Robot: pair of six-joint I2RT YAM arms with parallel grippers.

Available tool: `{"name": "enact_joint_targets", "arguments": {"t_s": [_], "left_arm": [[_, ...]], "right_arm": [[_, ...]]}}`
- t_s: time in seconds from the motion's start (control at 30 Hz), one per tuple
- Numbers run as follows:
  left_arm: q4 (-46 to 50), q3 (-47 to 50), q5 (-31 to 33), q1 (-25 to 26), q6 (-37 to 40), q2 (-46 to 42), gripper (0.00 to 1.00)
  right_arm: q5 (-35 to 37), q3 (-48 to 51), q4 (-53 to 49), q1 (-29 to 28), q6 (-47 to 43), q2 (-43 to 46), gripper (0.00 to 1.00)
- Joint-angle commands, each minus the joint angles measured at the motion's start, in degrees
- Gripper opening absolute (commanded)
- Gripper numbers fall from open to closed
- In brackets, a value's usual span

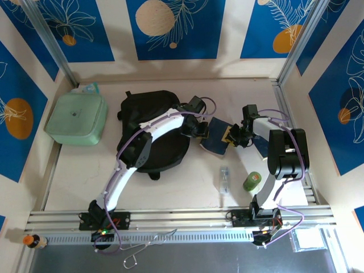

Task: Pack the student bag
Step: Pick up the book from the middle-right of the table, then pass the book.

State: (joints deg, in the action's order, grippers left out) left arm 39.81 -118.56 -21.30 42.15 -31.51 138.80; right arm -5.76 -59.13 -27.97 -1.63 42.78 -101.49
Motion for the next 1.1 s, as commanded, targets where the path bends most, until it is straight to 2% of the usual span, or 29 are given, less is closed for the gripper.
{"name": "enact_joint_targets", "arguments": {"t_s": [0.0,0.07,0.13,0.23,0.43,0.57,0.7,0.9,1.07], "left_arm": [[-1.0,-0.4,-3.3,0.2,0.5,-3.8,0.0],[-1.7,0.7,-2.8,-0.2,0.9,-5.6,0.0],[-2.7,2.9,-1.0,-0.8,1.3,-8.7,0.0],[-3.7,7.0,3.5,-1.8,2.7,-14.2,0.0],[-12.3,20.8,7.9,-5.8,0.2,-27.6,0.0],[-22.1,32.9,10.4,-9.2,-5.4,-36.8,0.0],[-33.4,45.3,13.0,-12.6,-13.8,-45.5,0.0],[-43.6,58.7,20.7,-15.5,-25.4,-52.9,0.0],[-49.5,67.6,29.1,-15.5,-36.7,-57.1,0.0]], "right_arm": [[-1.2,-1.2,-1.7,-0.2,-0.8,0.3,0.18],[-1.0,-1.4,-1.9,-0.1,-0.8,1.4,0.26],[-0.8,-2.2,-3.0,0.0,-0.9,2.8,0.43],[-1.7,-2.9,-3.7,0.1,-0.7,5.5,0.6],[-12.2,0.6,5.2,0.1,2.0,11.7,0.76],[-21.5,5.8,17.8,-0.7,8.3,14.3,0.81],[-24.1,8.2,26.5,-4.7,13.9,15.7,0.83],[-23.5,10.7,40.0,-12.5,23.6,15.8,0.86],[-15.9,10.1,42.0,-19.7,27.8,14.4,0.86]]}}
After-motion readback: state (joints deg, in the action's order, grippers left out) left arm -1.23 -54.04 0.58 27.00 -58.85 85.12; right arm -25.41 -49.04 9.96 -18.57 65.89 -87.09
